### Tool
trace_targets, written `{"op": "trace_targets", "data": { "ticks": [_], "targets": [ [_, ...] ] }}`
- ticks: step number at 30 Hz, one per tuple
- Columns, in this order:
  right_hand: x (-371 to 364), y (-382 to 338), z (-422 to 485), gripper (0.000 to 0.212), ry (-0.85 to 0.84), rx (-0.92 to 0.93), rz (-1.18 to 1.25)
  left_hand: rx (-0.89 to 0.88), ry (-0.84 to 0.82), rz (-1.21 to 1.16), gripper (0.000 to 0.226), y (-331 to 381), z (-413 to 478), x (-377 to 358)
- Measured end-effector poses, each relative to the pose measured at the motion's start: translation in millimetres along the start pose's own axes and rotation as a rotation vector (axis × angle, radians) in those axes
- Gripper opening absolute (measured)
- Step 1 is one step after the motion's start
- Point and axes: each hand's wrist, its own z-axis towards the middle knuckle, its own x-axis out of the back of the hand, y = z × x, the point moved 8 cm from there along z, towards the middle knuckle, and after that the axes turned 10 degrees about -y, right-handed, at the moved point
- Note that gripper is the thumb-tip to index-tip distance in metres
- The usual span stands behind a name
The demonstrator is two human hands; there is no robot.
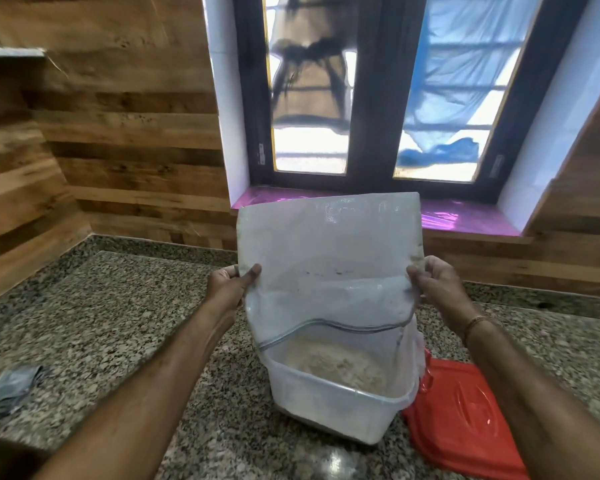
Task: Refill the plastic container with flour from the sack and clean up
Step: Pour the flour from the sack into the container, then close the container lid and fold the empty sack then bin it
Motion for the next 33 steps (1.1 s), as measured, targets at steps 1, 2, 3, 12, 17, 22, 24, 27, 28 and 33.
{"op": "trace_targets", "data": {
  "ticks": [1, 2, 3, 12, 17, 22, 24, 27, 28, 33],
  "targets": [
    [1.0, -2.7, 2.0, 0.018, 0.005, -0.012, 0.003, 0.010, 0.002, 0.003, 0.010, 0.6, 4.0, 1.9],
    [1.6, -4.8, 4.0, 0.019, 0.007, -0.020, 0.012, 0.017, 0.003, -0.003, 0.012, 1.8, 7.8, 4.0],
    [2.1, -7.0, 4.4, 0.020, 0.007, -0.027, 0.018, 0.022, 0.004, -0.009, 0.013, 2.5, 10.5, 6.3],
    [-62.2, -47.9, 38.8, 0.016, 0.016, -0.090, 0.003, 0.020, -0.008, 0.077, 0.015, 20.5, 59.5, 89.0],
    [-187.8, -51.9, 73.8, 0.014, -0.080, -0.141, -0.148, 0.100, 0.158, 0.098, 0.018, -12.6, 64.6, 218.8],
    [-314.0, -38.5, 100.3, 0.022, -0.116, -0.212, -0.316, 0.268, 0.298, 0.065, 0.029, -76.0, 50.6, 341.7],
    [-356.8, -30.6, 107.7, 0.023, -0.153, -0.259, -0.405, 0.312, 0.363, 0.076, 0.031, -93.9, 44.5, 376.7],
    [-400.8, -11.6, 108.6, 0.024, -0.178, -0.326, -0.534, 0.395, 0.429, 0.127, 0.023, -120.7, 36.7, 410.3],
    [-408.7, -2.7, 105.8, 0.023, -0.176, -0.354, -0.569, 0.413, 0.435, 0.145, 0.026, -129.4, 35.4, 416.7],
    [-424.6, 52.3, 75.3, 0.018, -0.179, -0.509, -0.587, 0.452, 0.428, 0.164, 0.024, -165.1, 27.1, 434.4]
  ]
}}
